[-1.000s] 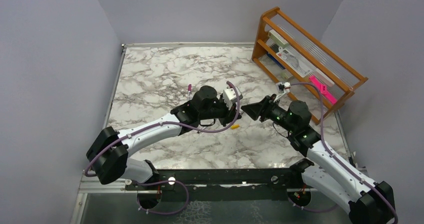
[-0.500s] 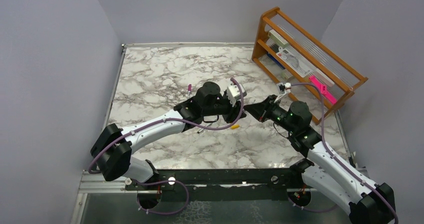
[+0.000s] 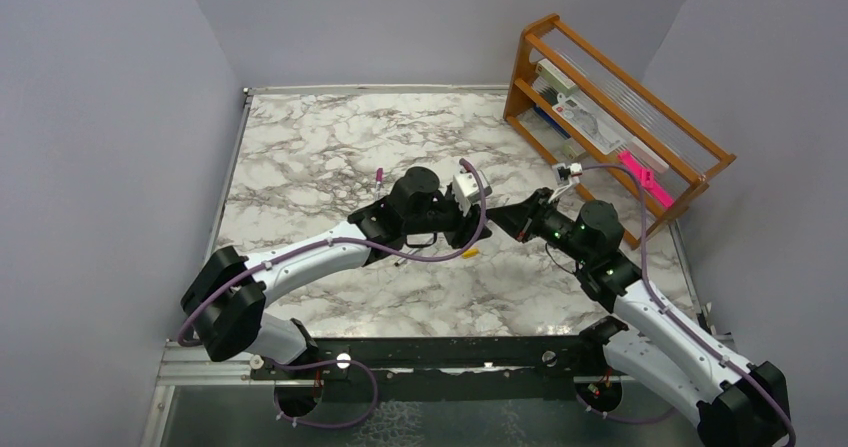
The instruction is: Insert the pens into the pen caps
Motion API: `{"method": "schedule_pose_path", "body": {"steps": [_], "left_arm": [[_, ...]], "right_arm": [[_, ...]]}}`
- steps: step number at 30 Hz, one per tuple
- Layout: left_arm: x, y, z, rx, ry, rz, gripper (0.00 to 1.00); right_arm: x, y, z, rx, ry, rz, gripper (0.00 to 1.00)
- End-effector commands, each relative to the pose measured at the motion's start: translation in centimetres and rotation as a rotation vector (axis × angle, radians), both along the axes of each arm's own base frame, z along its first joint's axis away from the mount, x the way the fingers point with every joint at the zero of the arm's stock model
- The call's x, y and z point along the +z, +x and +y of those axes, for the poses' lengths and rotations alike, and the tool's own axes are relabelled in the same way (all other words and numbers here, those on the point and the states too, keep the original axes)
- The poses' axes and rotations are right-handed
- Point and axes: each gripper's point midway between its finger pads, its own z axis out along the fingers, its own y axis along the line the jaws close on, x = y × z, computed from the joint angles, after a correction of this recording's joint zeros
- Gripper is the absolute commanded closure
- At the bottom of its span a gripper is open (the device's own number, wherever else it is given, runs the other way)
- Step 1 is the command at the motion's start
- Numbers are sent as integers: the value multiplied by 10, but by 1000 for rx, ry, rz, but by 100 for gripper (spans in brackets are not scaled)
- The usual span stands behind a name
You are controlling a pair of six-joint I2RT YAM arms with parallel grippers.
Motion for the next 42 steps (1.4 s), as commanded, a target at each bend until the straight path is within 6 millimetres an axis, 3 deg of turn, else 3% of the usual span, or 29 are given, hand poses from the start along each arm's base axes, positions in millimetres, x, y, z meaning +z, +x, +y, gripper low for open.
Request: {"method": "schedule_pose_path", "body": {"steps": [1,9,14,18,22,35,40,42], "left_arm": [[19,1,-14,-26,-76,-22,69],[15,1,-21,-55,-71,-12,100],[5,-2,-22,-65,-61,15,100],[3,-4,-21,-70,-57,22,100],[3,-6,-18,-72,-52,20,100],[13,-10,-17,-82,-83,15,100],[12,-7,-18,-70,-85,18,99],[11,-6,-19,-67,-82,22,89]], "right_arm": [[11,-6,6,43,68,-12,98],[16,-8,3,33,60,-20,98],[21,-6,-1,2,52,-36,98],[23,2,-14,-87,23,-32,77],[28,11,-30,-188,6,-51,72],[20,11,-22,-149,-10,-24,76],[18,9,-21,-137,-13,-21,94],[17,9,-22,-146,-7,-8,98]]}}
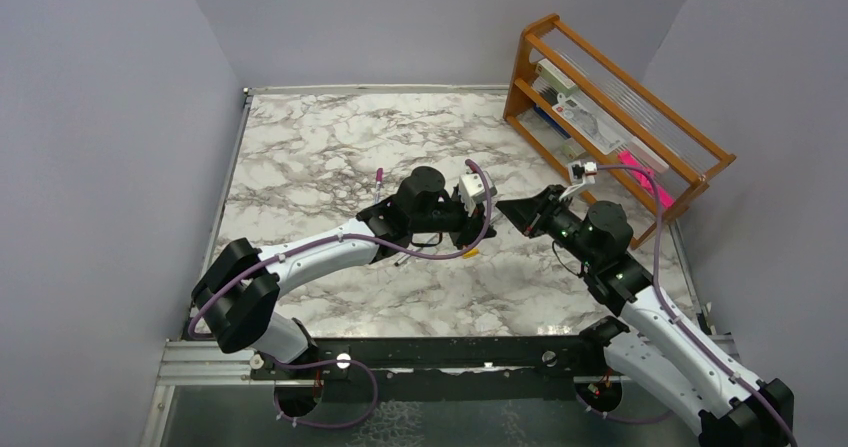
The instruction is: Insert the pens into the pen caps
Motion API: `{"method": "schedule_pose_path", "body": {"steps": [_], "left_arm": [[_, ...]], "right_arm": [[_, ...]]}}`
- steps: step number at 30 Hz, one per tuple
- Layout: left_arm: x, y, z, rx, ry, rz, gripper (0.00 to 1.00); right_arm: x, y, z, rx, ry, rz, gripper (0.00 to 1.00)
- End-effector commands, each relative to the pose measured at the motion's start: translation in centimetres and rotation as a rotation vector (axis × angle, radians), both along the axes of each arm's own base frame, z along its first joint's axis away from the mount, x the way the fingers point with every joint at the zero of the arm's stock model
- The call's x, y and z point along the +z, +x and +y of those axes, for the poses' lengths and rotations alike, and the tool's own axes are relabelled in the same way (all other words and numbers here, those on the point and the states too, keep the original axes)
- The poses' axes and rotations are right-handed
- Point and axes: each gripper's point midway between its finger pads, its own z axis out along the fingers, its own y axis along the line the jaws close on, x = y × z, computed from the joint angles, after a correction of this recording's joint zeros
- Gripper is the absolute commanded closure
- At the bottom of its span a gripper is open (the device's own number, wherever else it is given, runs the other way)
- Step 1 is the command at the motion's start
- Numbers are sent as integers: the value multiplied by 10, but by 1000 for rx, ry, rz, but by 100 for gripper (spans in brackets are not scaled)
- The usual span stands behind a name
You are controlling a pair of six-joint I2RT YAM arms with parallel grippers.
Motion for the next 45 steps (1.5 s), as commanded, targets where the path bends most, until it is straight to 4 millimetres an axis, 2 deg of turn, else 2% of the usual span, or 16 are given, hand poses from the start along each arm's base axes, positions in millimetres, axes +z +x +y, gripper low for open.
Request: {"method": "schedule_pose_path", "body": {"steps": [1,2,4,8,16,21,24,27,28,29,30,31,33,38,45], "left_arm": [[15,-3,-4,-18,-47,-17,82],[14,-3,-5,-19,-49,-16,76],[13,-3,-6,-20,-47,-14,72],[11,-2,-7,-17,-47,-10,72],[8,-3,-14,-37,-57,19,72],[7,-6,-18,-59,-57,31,82],[5,-6,-17,-58,-54,30,100],[3,-7,-16,-58,-51,30,100],[4,-7,-16,-58,-53,31,100],[5,-7,-15,-55,-55,32,100],[6,-7,-14,-48,-56,28,100],[5,-6,-12,-36,-53,25,100],[3,0,-5,6,-44,14,100],[-8,22,29,117,-30,52,100],[-5,53,82,342,-29,45,100]], "right_arm": [[3,-2,0,1,3,3,98],[4,-2,0,0,8,2,99],[7,-3,0,3,19,-6,98],[13,-6,3,27,30,-24,99],[9,-12,7,66,31,-18,99],[5,-13,5,59,29,-13,99],[5,-13,6,60,29,-13,99],[3,-12,7,63,26,-5,98],[2,-10,6,53,22,-1,97],[1,-8,3,34,16,9,89],[0,-6,0,11,8,13,76],[1,-4,-4,-13,1,13,67],[1,0,-11,-59,-21,6,56],[-5,4,-20,-81,-124,-22,54],[-36,9,-20,-42,-279,-4,51]]}}
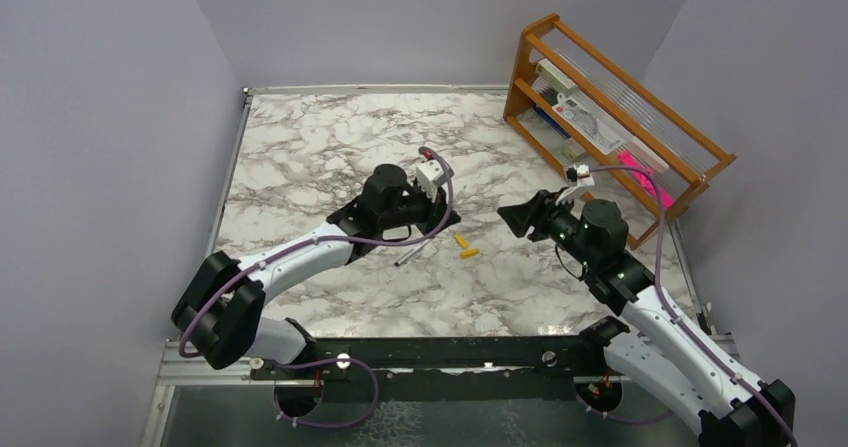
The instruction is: Insert the pens into the pen caps
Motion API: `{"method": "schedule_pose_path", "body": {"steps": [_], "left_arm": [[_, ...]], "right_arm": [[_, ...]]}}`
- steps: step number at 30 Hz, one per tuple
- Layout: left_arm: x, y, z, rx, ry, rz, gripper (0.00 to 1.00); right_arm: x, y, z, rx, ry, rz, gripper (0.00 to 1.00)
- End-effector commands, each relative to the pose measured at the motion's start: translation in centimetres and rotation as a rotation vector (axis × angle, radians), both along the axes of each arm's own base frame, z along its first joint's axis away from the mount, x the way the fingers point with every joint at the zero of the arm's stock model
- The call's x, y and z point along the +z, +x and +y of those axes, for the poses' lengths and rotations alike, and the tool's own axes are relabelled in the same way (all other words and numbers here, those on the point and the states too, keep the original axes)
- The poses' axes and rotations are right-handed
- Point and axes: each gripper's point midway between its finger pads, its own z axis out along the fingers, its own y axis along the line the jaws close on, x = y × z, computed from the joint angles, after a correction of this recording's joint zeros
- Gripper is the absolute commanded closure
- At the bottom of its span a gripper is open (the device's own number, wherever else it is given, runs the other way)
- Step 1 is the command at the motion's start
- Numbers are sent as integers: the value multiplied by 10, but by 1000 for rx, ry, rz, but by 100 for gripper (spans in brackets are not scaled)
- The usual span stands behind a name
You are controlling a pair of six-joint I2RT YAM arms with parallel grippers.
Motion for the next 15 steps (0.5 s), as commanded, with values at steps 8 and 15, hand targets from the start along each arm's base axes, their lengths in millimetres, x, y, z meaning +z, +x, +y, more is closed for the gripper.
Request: {"method": "schedule_pose_path", "body": {"steps": [8,15], "left_arm": [[35,12,47,197,-7,-26,100],[41,8,74,244,72,-81,100]], "right_arm": [[-89,13,18,100,-220,225,48],[-99,33,42,128,-303,242,48]]}}
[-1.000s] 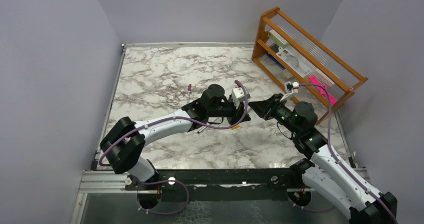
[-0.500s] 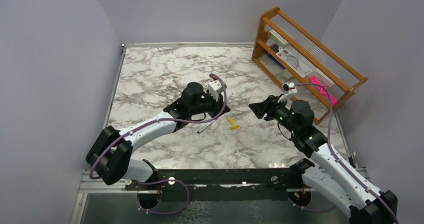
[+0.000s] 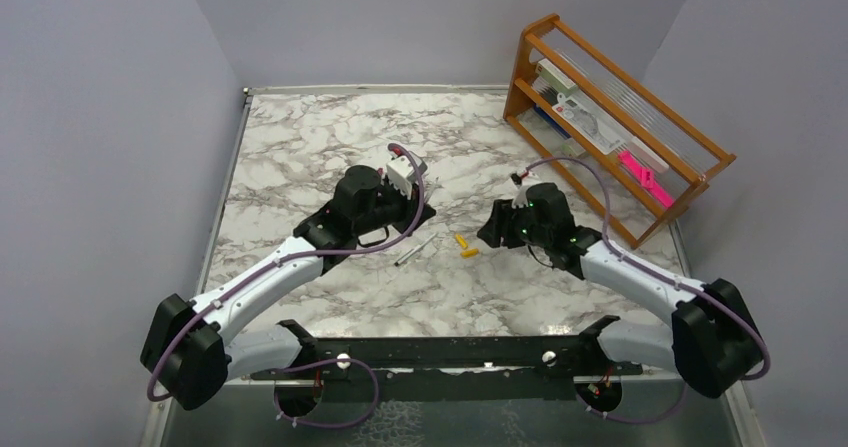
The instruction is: Insert the pens into the pen caps
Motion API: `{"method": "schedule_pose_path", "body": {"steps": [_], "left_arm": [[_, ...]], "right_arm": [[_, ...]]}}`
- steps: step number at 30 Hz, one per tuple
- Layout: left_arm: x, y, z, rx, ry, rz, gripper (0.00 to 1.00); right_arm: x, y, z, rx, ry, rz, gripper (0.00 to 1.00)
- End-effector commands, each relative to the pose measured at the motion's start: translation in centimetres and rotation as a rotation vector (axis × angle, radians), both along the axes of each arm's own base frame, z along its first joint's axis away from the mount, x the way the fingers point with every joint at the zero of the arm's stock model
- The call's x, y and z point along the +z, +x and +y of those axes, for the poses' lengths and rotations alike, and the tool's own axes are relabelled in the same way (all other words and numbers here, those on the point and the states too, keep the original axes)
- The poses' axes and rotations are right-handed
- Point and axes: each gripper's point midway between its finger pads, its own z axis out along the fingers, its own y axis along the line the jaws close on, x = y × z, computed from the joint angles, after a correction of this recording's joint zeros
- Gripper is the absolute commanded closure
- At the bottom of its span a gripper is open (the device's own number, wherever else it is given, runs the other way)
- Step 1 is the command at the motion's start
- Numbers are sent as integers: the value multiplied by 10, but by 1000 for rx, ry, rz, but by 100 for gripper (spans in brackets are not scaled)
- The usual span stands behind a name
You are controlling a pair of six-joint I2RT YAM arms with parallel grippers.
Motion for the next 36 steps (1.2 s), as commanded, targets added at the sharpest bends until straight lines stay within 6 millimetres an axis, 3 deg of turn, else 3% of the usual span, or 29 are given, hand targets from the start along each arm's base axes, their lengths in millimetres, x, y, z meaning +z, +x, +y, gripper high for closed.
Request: {"method": "schedule_pose_path", "body": {"steps": [1,8,15,19,23,31,36], "left_arm": [[12,5,22,77,55,-59,100],[14,4,22,77,34,-65,100],[22,1,32,110,29,-89,100],[19,0,27,84,29,-69,100],[16,1,24,73,39,-55,100],[13,1,23,74,36,-50,100],[11,1,24,75,42,-44,100]], "right_arm": [[23,28,25,43,-30,-62,48],[-4,31,64,112,-161,38,52],[-31,21,66,124,-294,89,57],[-50,20,60,86,-427,124,56],[-58,19,62,79,-453,140,57],[-71,18,53,36,-511,172,69],[-71,17,59,25,-469,186,89]]}}
